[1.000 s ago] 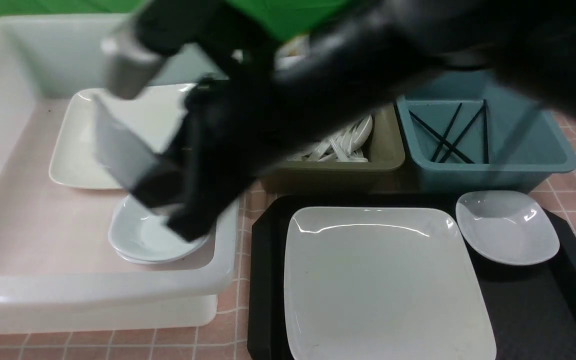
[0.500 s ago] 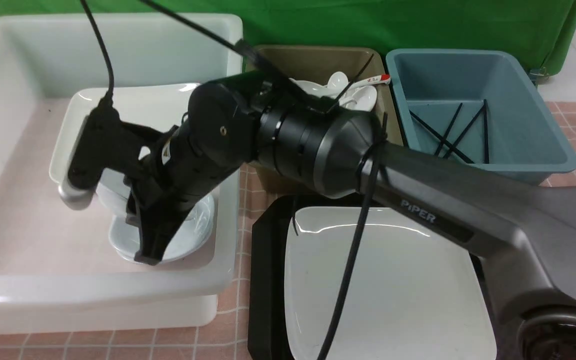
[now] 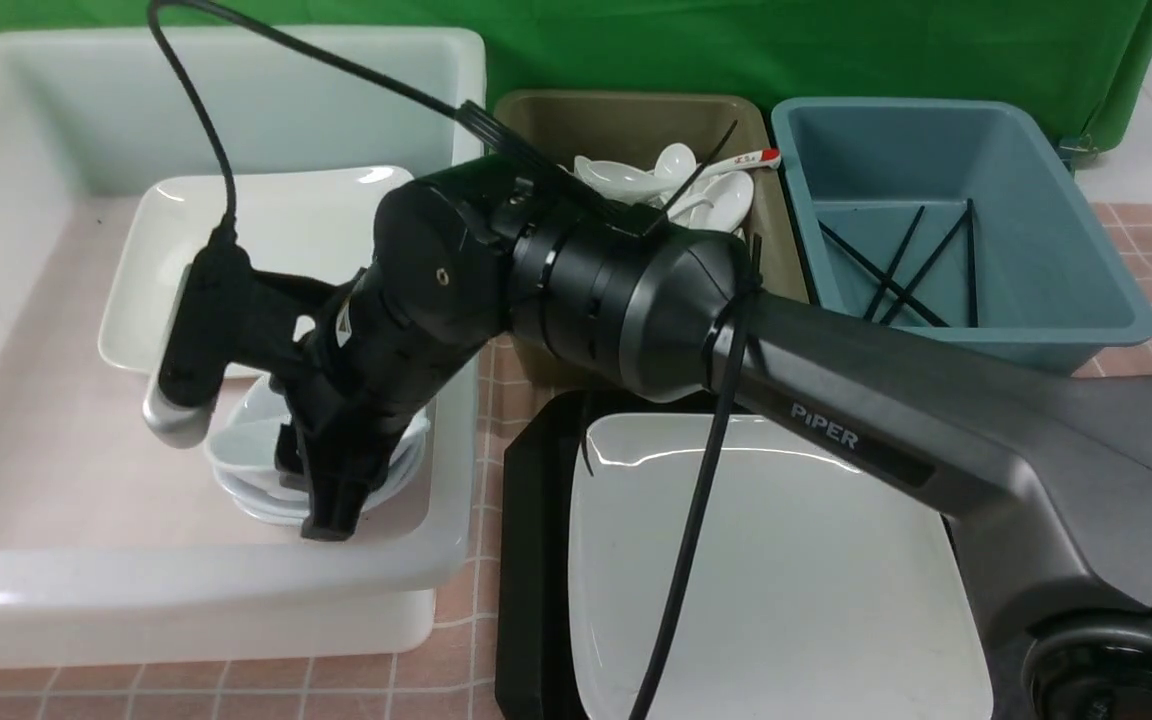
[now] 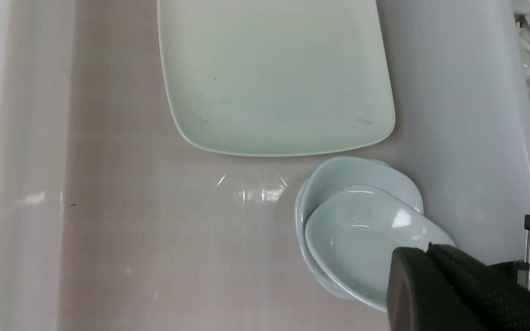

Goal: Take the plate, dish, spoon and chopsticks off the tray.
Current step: Use the right arm to put the small plate into the large storage box on the left, then use the right arm to grab a small plate from the dinner plate

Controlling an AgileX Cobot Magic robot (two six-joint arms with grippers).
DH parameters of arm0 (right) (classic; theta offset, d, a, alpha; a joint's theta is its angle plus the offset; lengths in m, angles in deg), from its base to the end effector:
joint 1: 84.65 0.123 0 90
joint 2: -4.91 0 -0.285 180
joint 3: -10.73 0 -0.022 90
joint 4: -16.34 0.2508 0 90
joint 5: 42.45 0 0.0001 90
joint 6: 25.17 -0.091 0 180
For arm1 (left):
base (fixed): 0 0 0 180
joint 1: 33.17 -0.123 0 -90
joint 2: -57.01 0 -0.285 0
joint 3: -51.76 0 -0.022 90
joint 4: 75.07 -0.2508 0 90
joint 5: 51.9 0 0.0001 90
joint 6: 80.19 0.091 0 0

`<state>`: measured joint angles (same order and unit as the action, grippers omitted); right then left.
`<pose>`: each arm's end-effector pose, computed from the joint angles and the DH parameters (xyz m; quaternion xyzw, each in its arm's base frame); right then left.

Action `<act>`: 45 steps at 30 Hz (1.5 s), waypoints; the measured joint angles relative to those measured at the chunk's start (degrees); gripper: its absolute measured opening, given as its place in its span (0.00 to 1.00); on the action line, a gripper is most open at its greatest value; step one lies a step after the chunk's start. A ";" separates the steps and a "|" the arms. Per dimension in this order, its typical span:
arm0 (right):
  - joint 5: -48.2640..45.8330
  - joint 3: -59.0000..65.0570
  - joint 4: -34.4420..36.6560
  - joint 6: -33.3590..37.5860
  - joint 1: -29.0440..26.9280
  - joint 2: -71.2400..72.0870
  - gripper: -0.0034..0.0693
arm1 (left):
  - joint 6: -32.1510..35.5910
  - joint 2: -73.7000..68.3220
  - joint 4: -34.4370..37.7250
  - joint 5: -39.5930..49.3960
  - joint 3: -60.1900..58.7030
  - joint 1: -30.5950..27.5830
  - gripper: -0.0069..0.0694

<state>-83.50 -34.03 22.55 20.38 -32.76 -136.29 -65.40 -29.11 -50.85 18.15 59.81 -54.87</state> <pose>0.3253 0.4251 0.2285 -0.6827 0.6329 0.0679 0.3588 0.2620 0.0665 0.4108 -0.0713 0.9376 -0.1147 0.3205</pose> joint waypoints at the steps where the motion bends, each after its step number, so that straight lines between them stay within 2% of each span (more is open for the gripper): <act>1: -1.02 0.00 -1.02 -0.07 0.00 0.55 0.56 | 0.00 0.00 0.00 0.00 0.00 0.00 0.09; 8: -7.37 0.00 -2.30 -3.95 0.00 7.57 0.58 | 0.06 0.00 0.00 0.00 0.00 0.00 0.09; 12: -14.35 -0.28 -2.36 -9.57 0.00 14.10 0.55 | 0.06 0.00 0.00 0.00 0.00 0.00 0.10; 15: -20.96 -0.40 -2.64 -12.53 0.00 18.70 0.43 | 0.06 0.00 0.00 0.00 0.00 0.00 0.10; 17: -23.86 -0.28 -4.68 -14.48 0.00 22.90 0.27 | 0.06 0.00 0.51 0.00 0.00 0.00 0.10; 19: -23.86 -0.28 -10.35 -18.31 0.00 28.27 0.12 | 0.06 0.00 2.89 0.00 0.00 0.00 0.10; 22: -23.91 -0.28 -19.79 -24.17 -0.21 34.85 0.09 | 0.28 0.00 5.33 0.00 0.00 0.00 0.11; 26: -23.91 0.31 -23.48 -29.12 -2.35 41.37 0.09 | 0.59 0.00 6.04 0.00 0.00 0.00 0.11; 29: -23.91 5.09 -23.86 -32.49 -6.54 48.59 0.09 | 1.01 0.00 6.04 0.00 0.00 0.00 0.11; 33: -23.91 24.54 -24.25 -39.80 -16.67 60.60 0.09 | 1.28 0.00 6.09 0.00 0.00 0.00 0.11; 36: -23.74 40.89 -23.22 -43.06 -24.89 64.39 0.09 | 1.28 0.00 7.20 0.00 0.00 0.00 0.11; 37: -23.73 42.93 -22.53 -43.17 -26.13 64.48 0.09 | 1.28 0.00 7.57 0.00 0.00 0.00 0.11; 41: -23.29 59.74 -12.60 -37.76 -40.22 59.15 0.09 | 1.53 0.00 9.23 0.00 0.00 0.00 0.11; 45: -19.63 62.85 -6.97 -35.36 -46.95 50.89 0.09 | 1.99 0.00 9.28 0.00 0.00 0.00 0.11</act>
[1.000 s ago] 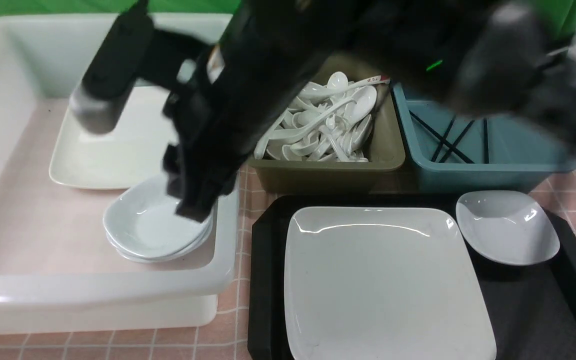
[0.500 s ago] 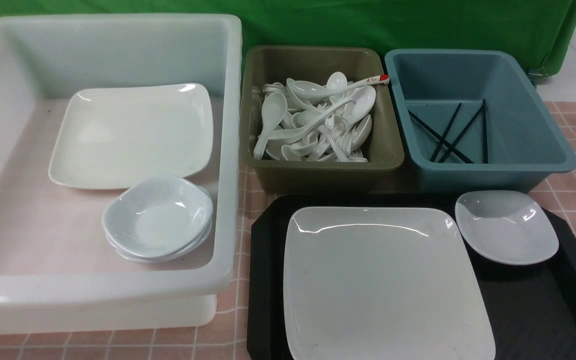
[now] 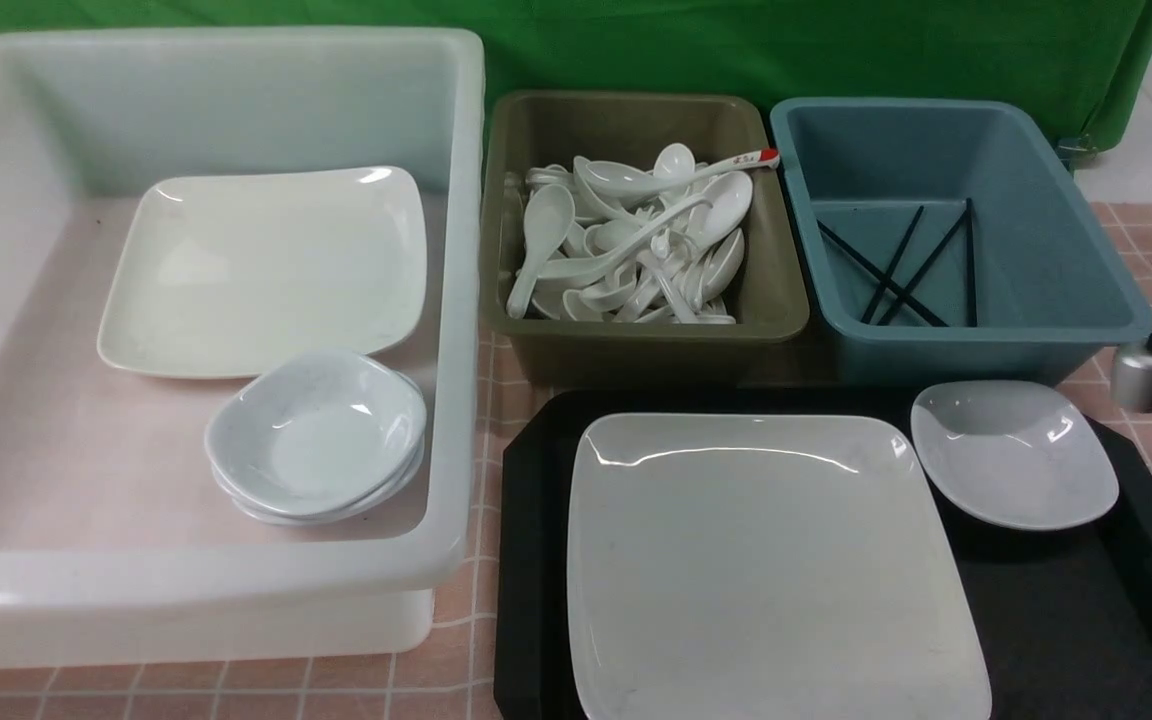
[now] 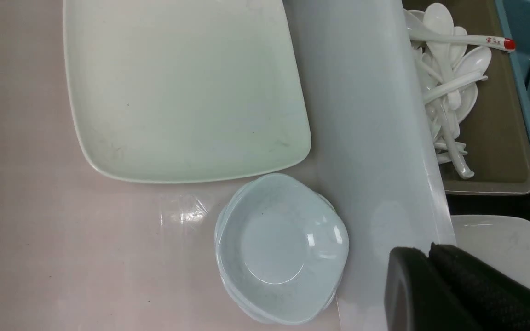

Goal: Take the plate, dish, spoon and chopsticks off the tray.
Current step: Use the right arm to grab a small plate from the dinner plate

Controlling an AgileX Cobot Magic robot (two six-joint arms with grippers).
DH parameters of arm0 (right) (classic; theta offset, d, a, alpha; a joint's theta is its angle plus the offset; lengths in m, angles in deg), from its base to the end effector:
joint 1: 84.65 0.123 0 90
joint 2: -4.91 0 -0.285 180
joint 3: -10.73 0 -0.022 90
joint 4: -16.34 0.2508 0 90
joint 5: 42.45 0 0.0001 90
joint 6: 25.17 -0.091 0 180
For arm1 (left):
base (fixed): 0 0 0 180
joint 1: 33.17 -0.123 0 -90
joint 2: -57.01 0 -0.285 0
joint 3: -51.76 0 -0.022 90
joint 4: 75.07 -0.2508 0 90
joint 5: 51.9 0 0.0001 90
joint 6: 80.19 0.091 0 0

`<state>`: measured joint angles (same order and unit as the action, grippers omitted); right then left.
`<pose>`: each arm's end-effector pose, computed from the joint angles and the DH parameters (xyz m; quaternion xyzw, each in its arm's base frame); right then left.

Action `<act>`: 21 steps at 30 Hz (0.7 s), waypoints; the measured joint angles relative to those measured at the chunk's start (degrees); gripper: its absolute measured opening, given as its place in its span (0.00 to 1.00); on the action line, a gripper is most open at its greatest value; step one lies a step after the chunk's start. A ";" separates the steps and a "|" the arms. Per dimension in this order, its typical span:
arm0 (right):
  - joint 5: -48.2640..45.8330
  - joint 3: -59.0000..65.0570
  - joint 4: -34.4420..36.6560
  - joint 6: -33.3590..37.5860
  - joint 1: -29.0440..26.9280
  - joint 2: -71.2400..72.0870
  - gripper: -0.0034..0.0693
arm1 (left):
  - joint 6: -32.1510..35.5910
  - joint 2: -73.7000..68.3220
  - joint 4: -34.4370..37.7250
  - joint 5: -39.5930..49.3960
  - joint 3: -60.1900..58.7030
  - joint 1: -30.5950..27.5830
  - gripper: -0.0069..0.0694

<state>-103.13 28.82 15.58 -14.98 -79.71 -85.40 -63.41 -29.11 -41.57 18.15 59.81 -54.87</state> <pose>0.2627 0.0217 0.2603 -0.1337 0.9864 -0.0104 0.0948 0.2652 0.0547 0.4173 -0.0597 0.9190 -0.1848 0.3430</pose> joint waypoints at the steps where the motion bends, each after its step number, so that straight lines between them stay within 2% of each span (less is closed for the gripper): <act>1: 2.46 -0.06 0.76 0.57 -0.18 -1.45 0.09 | 0.00 0.00 0.00 0.00 0.00 0.00 0.11; 5: 10.56 -0.40 0.76 3.68 0.62 -5.69 0.15 | 0.19 0.00 0.14 0.00 0.00 0.00 0.11; 6: 14.72 -0.46 0.19 6.70 1.90 -7.46 0.25 | 0.23 0.00 0.14 0.00 0.00 0.00 0.11; 7: 15.62 -0.46 -0.24 7.42 2.52 -7.81 0.28 | 0.23 0.00 0.18 0.00 0.00 0.00 0.11; 10: 21.57 -0.46 -8.07 12.74 6.79 -10.55 0.56 | 0.23 0.00 0.18 0.00 0.00 0.00 0.11; 11: 21.84 -0.46 -8.61 12.89 7.03 -10.67 0.57 | 0.23 0.00 0.18 0.00 0.00 0.00 0.11; 12: 24.08 -0.46 -13.49 13.51 9.17 -11.77 0.66 | 0.23 0.00 0.18 0.00 0.00 0.00 0.11; 13: 25.20 -0.46 -15.72 13.91 10.11 -12.24 0.69 | 0.36 0.00 0.18 0.00 0.00 0.00 0.11; 21: 29.36 -0.46 -23.39 15.83 11.88 -18.47 0.75 | 0.74 0.00 0.33 0.00 0.00 0.00 0.11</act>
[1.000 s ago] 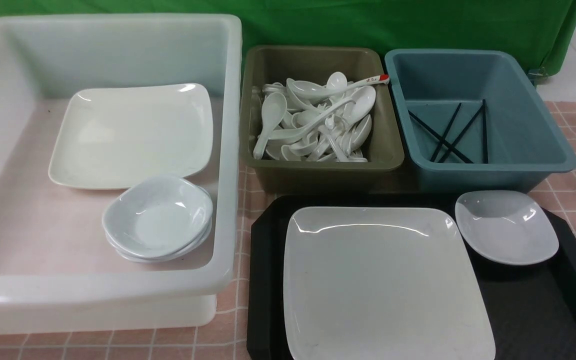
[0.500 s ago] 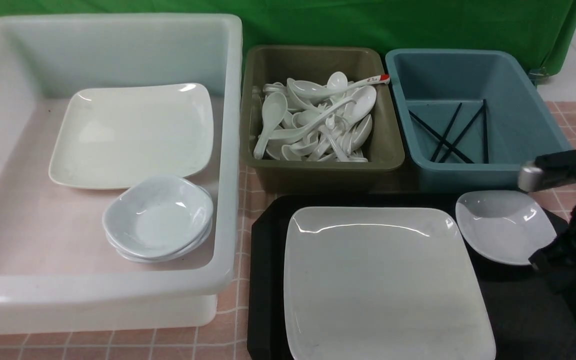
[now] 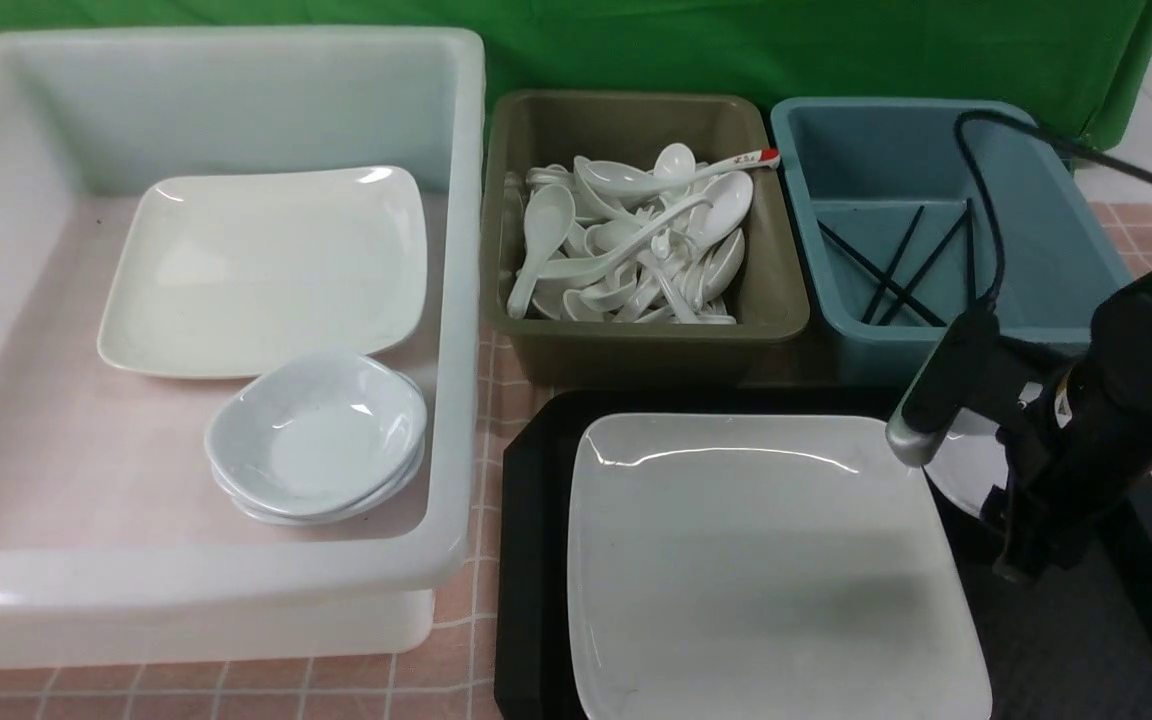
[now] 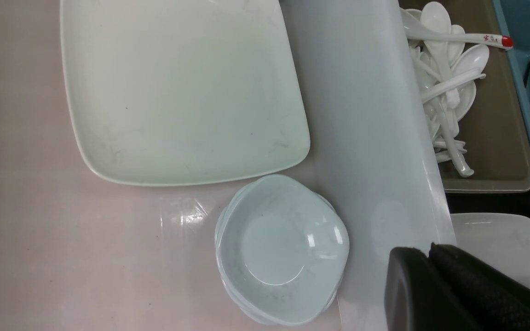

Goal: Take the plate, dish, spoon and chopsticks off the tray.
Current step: Use the right arm to grab a small plate from the dinner plate

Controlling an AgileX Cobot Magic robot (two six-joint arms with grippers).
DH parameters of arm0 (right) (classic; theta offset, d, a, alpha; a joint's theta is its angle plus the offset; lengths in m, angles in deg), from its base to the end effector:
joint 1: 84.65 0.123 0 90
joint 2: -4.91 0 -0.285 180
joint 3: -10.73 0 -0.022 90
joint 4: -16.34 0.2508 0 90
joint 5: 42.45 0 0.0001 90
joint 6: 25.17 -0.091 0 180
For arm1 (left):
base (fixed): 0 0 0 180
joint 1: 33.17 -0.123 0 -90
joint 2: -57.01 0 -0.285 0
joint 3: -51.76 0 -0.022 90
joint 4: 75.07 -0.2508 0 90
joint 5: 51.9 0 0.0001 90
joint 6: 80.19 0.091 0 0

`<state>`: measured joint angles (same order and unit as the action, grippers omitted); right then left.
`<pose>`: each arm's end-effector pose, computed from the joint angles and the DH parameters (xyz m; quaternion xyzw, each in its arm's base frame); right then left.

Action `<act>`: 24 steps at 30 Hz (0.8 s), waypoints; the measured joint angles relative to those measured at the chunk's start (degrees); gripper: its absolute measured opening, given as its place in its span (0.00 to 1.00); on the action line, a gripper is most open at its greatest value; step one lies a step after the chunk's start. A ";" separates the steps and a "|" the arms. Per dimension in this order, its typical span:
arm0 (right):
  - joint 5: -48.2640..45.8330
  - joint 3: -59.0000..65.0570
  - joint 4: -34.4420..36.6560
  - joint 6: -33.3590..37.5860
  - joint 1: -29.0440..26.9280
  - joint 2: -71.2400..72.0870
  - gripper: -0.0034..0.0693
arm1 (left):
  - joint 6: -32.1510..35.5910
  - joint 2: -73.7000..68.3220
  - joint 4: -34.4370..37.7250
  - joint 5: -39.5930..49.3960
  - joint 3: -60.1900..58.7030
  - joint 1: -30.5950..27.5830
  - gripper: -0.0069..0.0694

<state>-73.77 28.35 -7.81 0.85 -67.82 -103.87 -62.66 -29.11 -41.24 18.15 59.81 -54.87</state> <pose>0.3344 0.0809 0.1808 -0.4941 0.8368 -0.1559 0.1770 0.2653 0.0543 0.4176 -0.0538 0.9186 -0.1852 0.3449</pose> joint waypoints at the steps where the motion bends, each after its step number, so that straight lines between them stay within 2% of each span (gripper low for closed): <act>1: -0.01 0.00 -0.18 0.00 0.00 -0.43 0.75 | 0.00 0.00 0.00 0.00 0.00 0.00 0.11; 7: 1.25 -0.06 -2.59 0.15 0.00 -5.09 0.71 | 0.07 0.00 0.00 0.00 0.00 0.00 0.11; 9: 1.91 -0.06 -2.95 0.15 0.00 -5.29 0.62 | 0.07 0.00 0.00 0.00 0.00 0.00 0.11; 10: 1.92 -0.06 -2.96 0.15 0.00 -5.29 0.61 | 0.07 0.00 0.00 0.00 0.00 0.00 0.11; 11: 2.34 -0.06 -3.33 0.15 0.00 -5.42 0.51 | 0.07 0.00 0.00 0.00 0.00 0.00 0.11; 13: 2.41 -0.13 -3.64 0.38 0.22 -5.24 0.38 | 0.07 0.00 0.00 0.00 0.00 0.00 0.11; 14: 2.41 -0.27 -3.78 0.69 0.68 -4.90 0.32 | 0.07 0.00 0.00 0.00 0.00 0.00 0.11; 15: 2.41 -0.36 -3.78 0.69 0.77 -4.80 0.32 | 0.12 0.00 0.00 0.00 0.00 0.00 0.11; 16: 1.94 -0.60 -4.16 0.65 1.44 -3.64 0.24 | 0.14 0.00 0.00 0.00 0.00 0.00 0.11; 20: -1.91 -0.60 -4.75 -0.42 3.47 -0.05 0.17 | 0.14 0.00 0.00 0.00 0.00 0.00 0.11; 24: -5.40 -0.48 -3.35 -3.62 5.93 3.88 0.15 | 0.14 0.00 0.00 0.00 0.00 0.00 0.11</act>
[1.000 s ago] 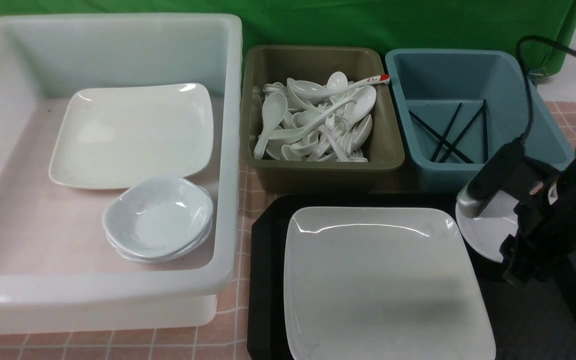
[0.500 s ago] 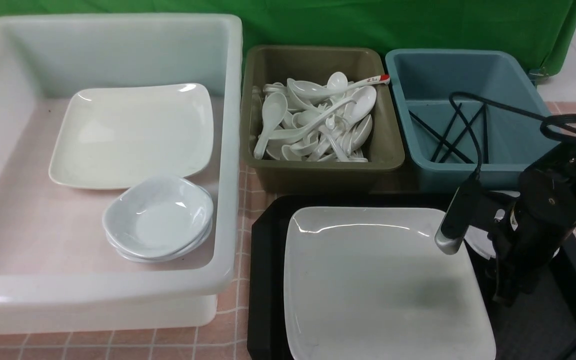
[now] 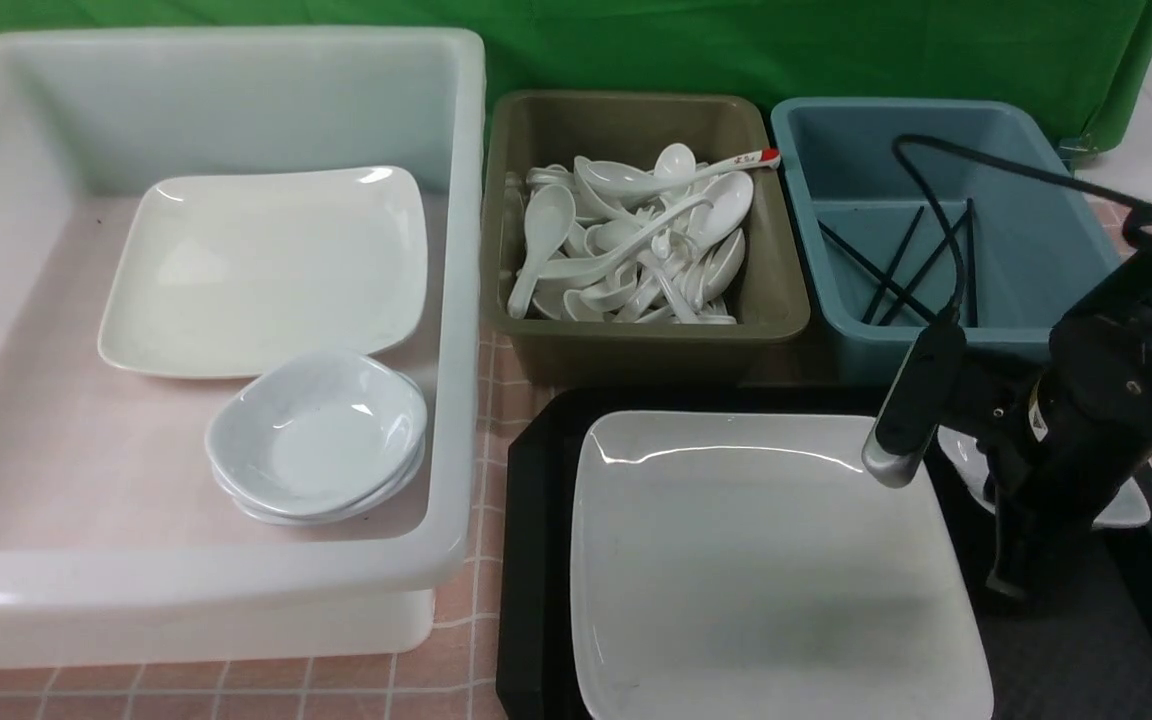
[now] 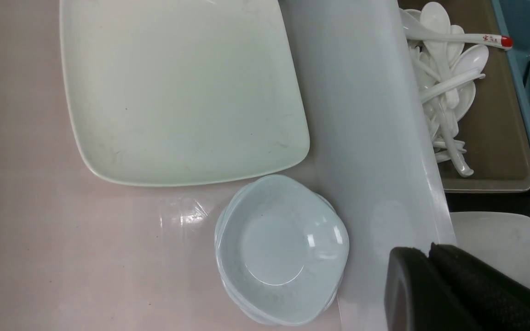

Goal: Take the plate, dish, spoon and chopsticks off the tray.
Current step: Use the right arm to grab a small plate from the dinner plate, then use the right arm to put the small plate into the large storage box on the left

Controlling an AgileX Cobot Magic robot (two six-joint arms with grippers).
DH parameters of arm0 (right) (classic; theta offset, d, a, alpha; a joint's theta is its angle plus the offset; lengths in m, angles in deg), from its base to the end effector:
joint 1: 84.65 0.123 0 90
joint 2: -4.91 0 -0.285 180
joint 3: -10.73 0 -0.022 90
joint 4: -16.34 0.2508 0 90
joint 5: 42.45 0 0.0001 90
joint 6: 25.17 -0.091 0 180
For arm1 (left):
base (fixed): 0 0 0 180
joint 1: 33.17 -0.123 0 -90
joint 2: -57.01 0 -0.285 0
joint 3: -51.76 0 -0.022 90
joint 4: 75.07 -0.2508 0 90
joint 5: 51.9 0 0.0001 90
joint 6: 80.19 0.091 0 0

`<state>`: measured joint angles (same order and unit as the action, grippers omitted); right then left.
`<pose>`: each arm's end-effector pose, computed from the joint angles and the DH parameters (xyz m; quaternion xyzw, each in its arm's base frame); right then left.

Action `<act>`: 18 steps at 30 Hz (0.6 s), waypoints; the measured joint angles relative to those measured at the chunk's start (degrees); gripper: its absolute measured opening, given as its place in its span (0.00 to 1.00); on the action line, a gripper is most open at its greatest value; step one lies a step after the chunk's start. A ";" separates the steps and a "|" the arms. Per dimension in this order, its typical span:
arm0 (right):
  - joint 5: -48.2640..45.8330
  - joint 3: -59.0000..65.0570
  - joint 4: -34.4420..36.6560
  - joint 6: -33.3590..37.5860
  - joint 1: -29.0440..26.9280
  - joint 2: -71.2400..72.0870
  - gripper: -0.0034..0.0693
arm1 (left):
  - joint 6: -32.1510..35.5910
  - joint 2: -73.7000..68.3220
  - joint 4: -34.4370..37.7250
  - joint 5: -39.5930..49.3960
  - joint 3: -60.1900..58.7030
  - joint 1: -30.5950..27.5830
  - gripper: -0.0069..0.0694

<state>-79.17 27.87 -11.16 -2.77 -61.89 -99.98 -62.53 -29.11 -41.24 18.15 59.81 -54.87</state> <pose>0.3174 0.1059 0.2044 -0.5153 0.8197 -0.1742 0.1796 0.2653 0.0543 0.4176 -0.0528 0.9187 -0.1848 0.3451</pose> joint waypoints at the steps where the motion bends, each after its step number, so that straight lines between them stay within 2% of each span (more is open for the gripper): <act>1: -1.75 0.04 0.70 -1.60 1.59 2.94 0.15 | 0.00 0.00 0.00 0.00 0.00 0.00 0.11; 6: -4.56 -2.02 4.86 -2.64 6.26 10.84 0.15 | 0.00 0.00 0.00 0.00 0.00 0.00 0.11; 8: -4.65 -5.80 11.02 -2.24 9.46 14.56 0.15 | 0.00 0.00 0.00 0.00 0.00 0.00 0.11; 11: -3.51 -13.72 26.74 4.22 13.63 16.71 0.15 | 0.00 0.00 0.00 -0.04 0.00 0.00 0.11; 13: -3.46 -16.14 32.48 7.52 14.74 16.44 0.15 | 0.00 0.00 0.00 -0.04 0.00 0.00 0.11; 14: -3.57 -18.00 38.29 10.95 15.62 15.72 0.15 | 0.00 0.00 0.00 -0.11 0.00 0.00 0.11; 15: -3.72 -22.03 47.80 16.46 17.63 13.33 0.15 | 0.00 0.00 0.00 -0.48 0.00 0.00 0.11; 18: -3.66 -27.93 56.37 22.51 20.95 7.86 0.15 | 0.00 0.00 0.00 -0.91 0.00 0.00 0.11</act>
<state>-82.84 -0.06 45.21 19.73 -40.94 -92.12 -62.53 -29.11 -41.24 17.24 59.81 -54.87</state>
